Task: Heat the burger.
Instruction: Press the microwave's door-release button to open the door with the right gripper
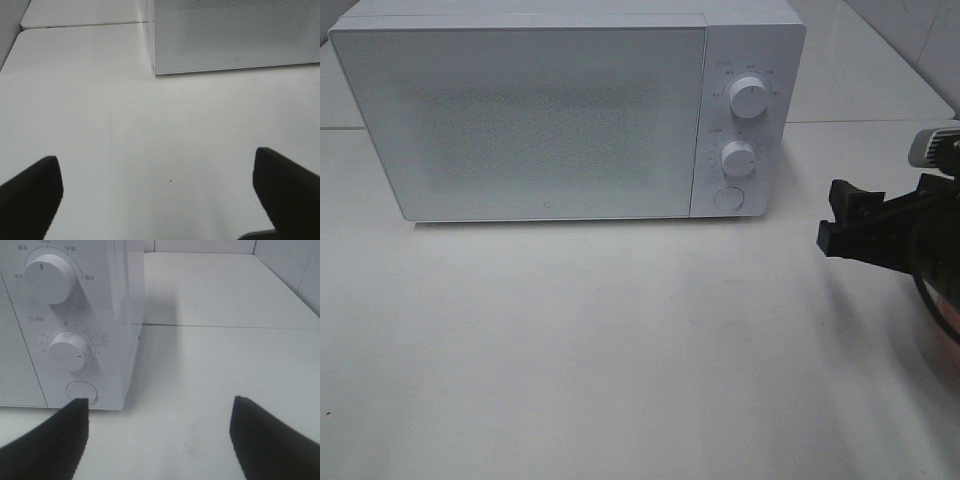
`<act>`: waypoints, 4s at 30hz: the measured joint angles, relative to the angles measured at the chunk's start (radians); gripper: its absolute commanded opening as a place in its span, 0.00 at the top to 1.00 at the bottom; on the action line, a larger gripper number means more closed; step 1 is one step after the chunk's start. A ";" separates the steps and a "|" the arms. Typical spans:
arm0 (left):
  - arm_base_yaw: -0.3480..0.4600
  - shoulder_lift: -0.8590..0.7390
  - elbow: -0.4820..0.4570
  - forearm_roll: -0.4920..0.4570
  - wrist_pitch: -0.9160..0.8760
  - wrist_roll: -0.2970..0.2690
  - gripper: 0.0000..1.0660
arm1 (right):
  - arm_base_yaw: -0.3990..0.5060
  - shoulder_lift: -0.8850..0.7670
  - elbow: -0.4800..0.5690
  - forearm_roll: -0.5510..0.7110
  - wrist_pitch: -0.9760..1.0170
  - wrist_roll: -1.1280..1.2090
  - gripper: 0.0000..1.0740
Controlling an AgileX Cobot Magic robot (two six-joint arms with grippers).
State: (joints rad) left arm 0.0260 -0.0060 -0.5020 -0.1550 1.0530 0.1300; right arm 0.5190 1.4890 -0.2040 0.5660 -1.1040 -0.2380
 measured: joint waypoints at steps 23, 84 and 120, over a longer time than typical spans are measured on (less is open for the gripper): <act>0.000 0.000 0.000 0.000 0.000 0.000 0.08 | 0.343 0.238 -0.145 0.308 -0.099 -0.039 0.30; 0.000 0.000 0.000 0.000 0.000 0.000 0.08 | 0.347 0.250 -0.156 0.342 0.035 1.544 1.00; 0.000 0.000 0.000 0.000 0.000 0.000 0.08 | 0.124 0.466 -0.420 0.111 0.199 1.550 1.00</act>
State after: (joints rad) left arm 0.0260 -0.0060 -0.5020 -0.1550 1.0530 0.1300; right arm 0.6430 1.9550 -0.6240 0.6770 -0.9050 1.3120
